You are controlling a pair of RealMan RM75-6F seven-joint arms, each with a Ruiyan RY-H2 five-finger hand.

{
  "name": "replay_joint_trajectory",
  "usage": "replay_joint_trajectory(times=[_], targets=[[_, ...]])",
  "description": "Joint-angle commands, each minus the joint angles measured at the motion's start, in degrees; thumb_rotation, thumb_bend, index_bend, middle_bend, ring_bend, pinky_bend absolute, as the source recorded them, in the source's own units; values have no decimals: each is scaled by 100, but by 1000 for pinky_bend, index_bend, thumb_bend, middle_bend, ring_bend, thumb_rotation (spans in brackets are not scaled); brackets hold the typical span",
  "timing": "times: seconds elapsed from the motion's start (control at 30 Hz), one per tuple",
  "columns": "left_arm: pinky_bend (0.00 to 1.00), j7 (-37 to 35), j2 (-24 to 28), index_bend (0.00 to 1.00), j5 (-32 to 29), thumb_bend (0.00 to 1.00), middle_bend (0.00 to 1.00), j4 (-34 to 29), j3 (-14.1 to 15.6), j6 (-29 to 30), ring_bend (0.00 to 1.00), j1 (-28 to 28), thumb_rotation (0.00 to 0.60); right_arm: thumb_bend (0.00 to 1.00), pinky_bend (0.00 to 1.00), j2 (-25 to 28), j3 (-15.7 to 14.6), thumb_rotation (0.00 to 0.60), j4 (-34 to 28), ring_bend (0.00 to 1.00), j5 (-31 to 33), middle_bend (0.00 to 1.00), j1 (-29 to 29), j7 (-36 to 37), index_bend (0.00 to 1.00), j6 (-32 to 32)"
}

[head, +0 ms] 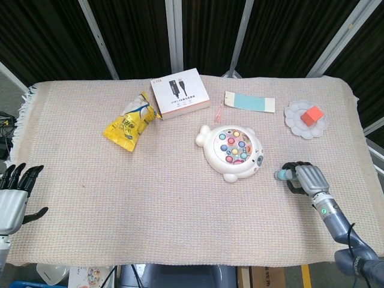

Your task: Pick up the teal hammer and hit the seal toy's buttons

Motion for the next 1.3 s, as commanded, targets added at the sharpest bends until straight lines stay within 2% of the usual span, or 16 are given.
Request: replay_joint_trajectory(times=[0.03, 0.27, 1.0, 1.3], targets=[[16, 6, -1, 108, -7, 86, 131, -4, 0, -2, 18, -1, 600, 542, 246, -3, -6, 600, 6, 262, 1, 343, 10, 10, 334, -5], [16, 28, 0, 108, -29, 86, 131, -20, 0, -38, 18, -21, 600, 591, 246, -29, -31, 600, 65, 269, 16, 353, 37, 45, 347, -53], [16, 91, 0, 105, -114, 86, 131, -66, -7, -129, 18, -74, 600, 591, 264, -176, -72, 600, 288, 344, -8, 454, 90, 193, 418, -51], [16, 78, -6, 106, -142, 86, 131, -52, -14, -148, 16, -90, 600, 622, 274, -248, -69, 600, 371, 396, -32, 519, 84, 268, 495, 32]])
